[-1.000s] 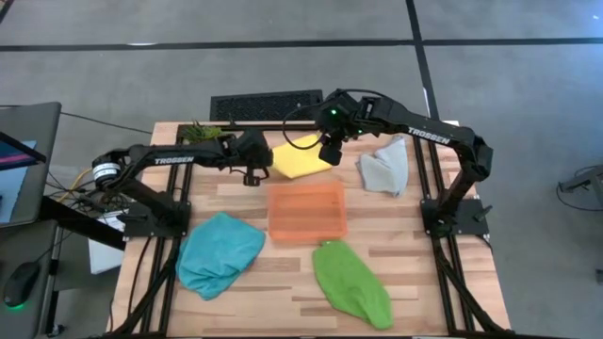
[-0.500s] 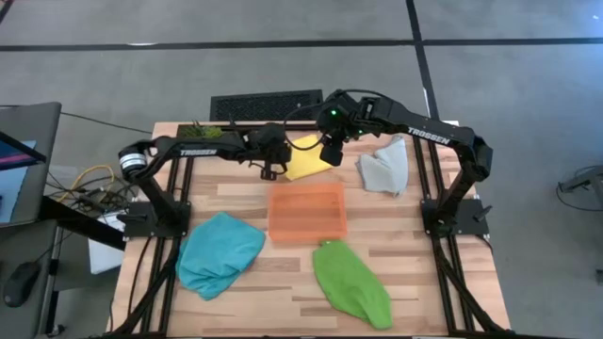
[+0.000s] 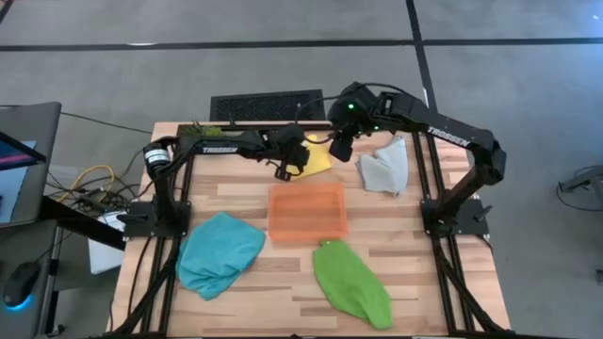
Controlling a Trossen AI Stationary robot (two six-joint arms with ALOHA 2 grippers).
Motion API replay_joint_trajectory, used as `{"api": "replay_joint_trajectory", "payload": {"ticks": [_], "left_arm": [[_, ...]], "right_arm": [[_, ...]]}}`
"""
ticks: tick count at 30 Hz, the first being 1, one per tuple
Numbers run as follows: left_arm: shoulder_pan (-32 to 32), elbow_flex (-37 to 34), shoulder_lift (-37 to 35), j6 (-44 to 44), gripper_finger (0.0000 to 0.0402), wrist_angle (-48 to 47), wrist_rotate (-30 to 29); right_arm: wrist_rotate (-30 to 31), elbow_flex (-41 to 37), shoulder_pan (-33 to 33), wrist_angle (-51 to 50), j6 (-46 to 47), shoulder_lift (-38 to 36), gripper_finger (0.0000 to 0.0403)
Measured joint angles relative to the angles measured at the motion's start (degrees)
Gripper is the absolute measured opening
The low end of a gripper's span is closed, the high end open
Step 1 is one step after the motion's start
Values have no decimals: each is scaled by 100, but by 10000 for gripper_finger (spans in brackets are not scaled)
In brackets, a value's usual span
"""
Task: Sort microfiber towel by color & place in baskets
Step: Fold the yellow towel
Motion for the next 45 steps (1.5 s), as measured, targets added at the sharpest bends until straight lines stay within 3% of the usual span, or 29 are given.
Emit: {"api": "replay_joint_trajectory", "payload": {"ticks": [23,37,45], "left_arm": [[-214,1421,1279,135,2,-229,91],[-217,1477,1274,150,4,-66,221],[-217,1477,1270,-140,45,440,228]], "right_arm": [[8,0,52,-219,140,-147,162],[7,0,50,-264,138,-144,162],[7,-2,50,-286,140,-142,162]]}}
